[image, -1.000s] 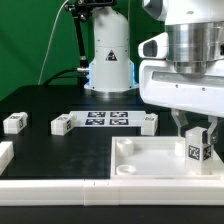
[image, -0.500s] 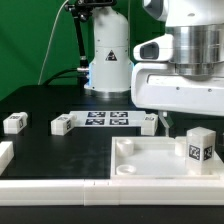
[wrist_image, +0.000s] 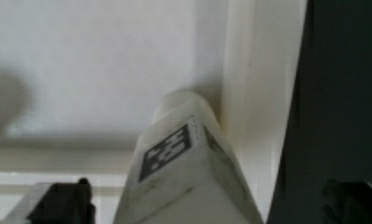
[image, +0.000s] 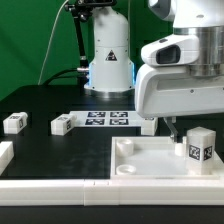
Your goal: Assemble one leg
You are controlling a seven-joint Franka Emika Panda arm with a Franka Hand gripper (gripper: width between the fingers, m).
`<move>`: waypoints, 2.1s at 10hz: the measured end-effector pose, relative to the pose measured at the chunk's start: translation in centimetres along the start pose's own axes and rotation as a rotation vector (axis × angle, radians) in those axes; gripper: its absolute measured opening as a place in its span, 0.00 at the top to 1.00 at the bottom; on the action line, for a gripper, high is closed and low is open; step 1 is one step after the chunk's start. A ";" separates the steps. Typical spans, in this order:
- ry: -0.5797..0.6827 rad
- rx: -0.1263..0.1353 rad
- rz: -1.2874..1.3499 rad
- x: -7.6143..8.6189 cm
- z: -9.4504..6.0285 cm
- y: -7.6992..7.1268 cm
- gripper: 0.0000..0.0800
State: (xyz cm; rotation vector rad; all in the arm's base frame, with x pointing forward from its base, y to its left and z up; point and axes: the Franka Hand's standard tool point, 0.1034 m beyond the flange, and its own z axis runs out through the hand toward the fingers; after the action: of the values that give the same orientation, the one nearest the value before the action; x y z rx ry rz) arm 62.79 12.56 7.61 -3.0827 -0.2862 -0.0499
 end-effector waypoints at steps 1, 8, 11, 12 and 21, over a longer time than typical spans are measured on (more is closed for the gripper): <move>-0.001 -0.004 -0.098 0.0 0.0 0.1 0.19; -0.001 -0.013 -0.270 0.0 0.0 0.5 0.64; 0.001 -0.010 -0.022 0.0 0.0 0.4 0.64; 0.002 -0.005 0.103 0.0 0.0 0.4 0.64; 0.056 -0.062 0.881 -0.2 -0.1 2.7 0.62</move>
Offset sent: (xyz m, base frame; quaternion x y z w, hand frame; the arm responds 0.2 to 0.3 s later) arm 0.0000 0.0000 0.0000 0.0000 0.0000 -0.1593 0.9872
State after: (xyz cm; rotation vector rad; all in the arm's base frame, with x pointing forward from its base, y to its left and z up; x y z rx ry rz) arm 63.10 9.84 7.57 -2.9503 1.0741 -0.1083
